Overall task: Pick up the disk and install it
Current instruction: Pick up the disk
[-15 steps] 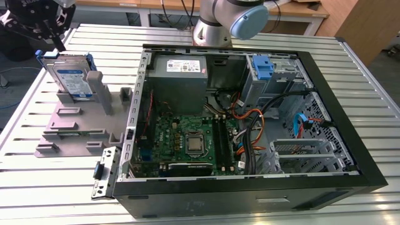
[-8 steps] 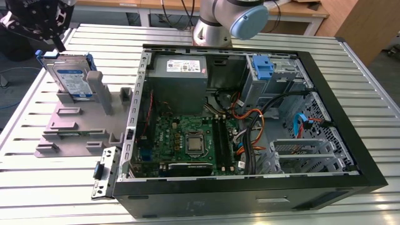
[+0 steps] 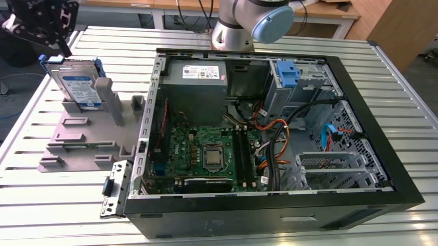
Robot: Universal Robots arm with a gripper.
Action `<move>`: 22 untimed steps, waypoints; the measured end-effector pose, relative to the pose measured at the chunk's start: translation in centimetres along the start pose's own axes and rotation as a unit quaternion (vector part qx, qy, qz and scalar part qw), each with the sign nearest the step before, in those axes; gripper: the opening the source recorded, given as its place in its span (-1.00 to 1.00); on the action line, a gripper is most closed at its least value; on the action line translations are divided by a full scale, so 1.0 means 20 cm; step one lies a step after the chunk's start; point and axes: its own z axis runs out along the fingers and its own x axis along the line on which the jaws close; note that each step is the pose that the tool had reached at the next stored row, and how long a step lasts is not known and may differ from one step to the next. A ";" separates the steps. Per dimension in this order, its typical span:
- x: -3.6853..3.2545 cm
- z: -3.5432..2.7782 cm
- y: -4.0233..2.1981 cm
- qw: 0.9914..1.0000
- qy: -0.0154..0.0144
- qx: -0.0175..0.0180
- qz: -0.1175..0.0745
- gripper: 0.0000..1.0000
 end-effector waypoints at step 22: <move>0.001 0.035 -0.001 0.980 0.008 -0.005 -0.199 -0.79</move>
